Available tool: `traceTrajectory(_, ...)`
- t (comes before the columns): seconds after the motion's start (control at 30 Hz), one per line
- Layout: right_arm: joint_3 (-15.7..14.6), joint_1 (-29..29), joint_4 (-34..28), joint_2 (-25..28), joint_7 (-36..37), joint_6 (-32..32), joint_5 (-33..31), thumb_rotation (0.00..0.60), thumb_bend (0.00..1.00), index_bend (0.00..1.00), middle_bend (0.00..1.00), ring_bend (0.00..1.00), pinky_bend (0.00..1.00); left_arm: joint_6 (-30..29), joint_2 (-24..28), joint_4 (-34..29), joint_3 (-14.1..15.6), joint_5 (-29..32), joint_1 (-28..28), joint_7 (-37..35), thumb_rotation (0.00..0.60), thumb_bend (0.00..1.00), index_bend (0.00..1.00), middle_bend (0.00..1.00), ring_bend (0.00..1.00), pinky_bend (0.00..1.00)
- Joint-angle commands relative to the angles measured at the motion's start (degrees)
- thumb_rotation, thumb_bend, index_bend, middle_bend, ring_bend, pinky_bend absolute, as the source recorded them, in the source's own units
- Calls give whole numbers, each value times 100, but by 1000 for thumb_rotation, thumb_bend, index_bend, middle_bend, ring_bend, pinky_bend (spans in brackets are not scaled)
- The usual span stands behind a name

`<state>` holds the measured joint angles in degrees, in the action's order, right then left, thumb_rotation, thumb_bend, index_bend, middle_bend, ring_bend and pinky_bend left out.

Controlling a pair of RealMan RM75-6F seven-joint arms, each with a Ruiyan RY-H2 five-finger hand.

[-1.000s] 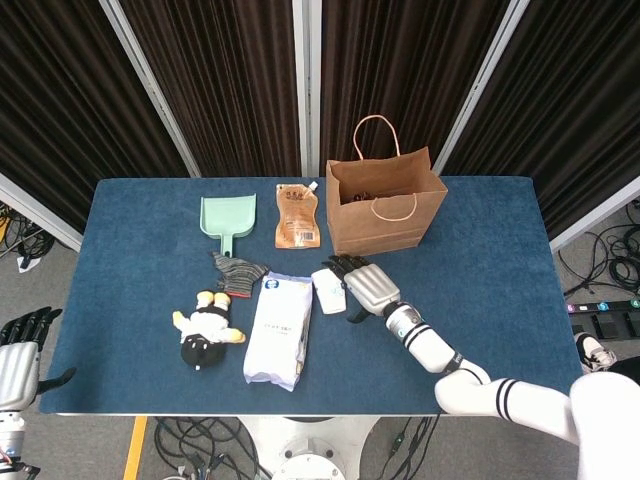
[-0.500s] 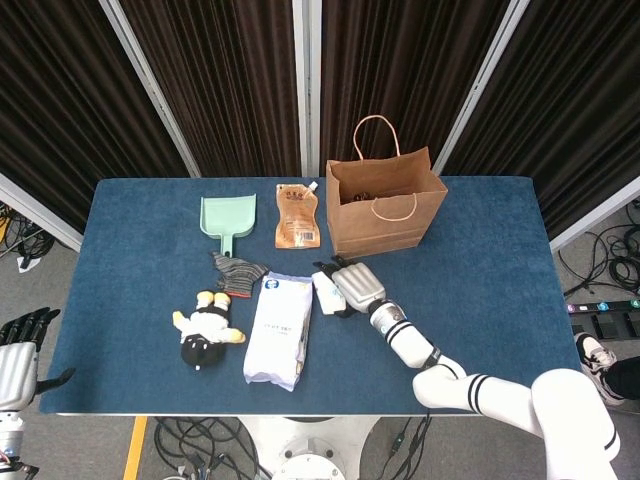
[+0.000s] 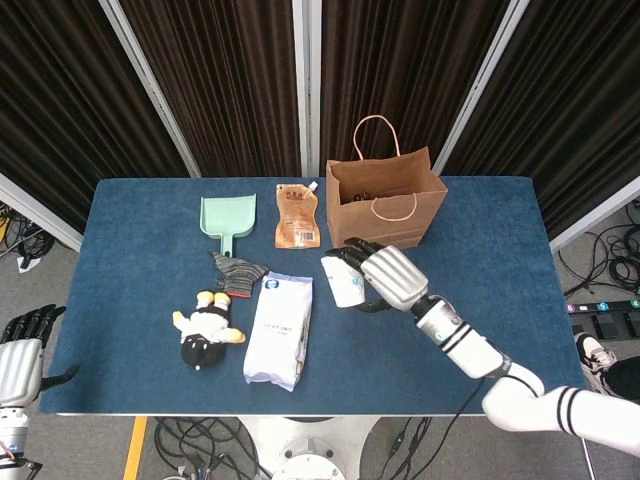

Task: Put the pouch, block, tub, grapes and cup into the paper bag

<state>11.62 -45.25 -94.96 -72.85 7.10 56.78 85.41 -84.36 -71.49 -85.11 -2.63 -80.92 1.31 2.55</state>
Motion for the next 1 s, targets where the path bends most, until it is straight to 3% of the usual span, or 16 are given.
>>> traceTrajectory(0.03, 204, 356, -575, 882, 944, 846, 626, 600, 170, 169, 305, 140, 355, 9, 12, -18, -7, 2, 12, 20, 600, 34, 220, 240, 156, 152)
traceTrajectory(0.27, 736, 271, -523, 1402, 1534, 751, -98, 600, 169, 169, 299, 139, 357, 25, 41, -76, 19, 5, 9, 75, 600, 34, 220, 240, 156, 152)
traceTrajectory(0.47, 1113, -184, 64, 1440, 1386, -170, -1313, 600, 162, 171, 287, 135, 351, 44, 55, -107, 32, 26, 3, 90, 600, 34, 220, 240, 156, 152)
traceTrajectory(0.63, 1306, -615, 722, 1161, 1047, -757, -2235, 600, 162, 172, 284, 133, 343, 51, 45, -107, 40, 45, -6, 90, 600, 34, 220, 240, 156, 152)
traceTrajectory(0.8, 1339, -961, 1244, 864, 622, -1178, -2983, 600, 162, 166, 271, 130, 322, 73, 45, -101, 51, 56, -9, 78, 600, 33, 220, 240, 156, 152)
traceTrajectory(1.0, 1139, -1342, 1738, 427, -97, -1541, -3752, 600, 160, 132, 240, 104, 285, 92, 30, -85, 48, 69, -3, 55, 600, 34, 220, 240, 156, 152)
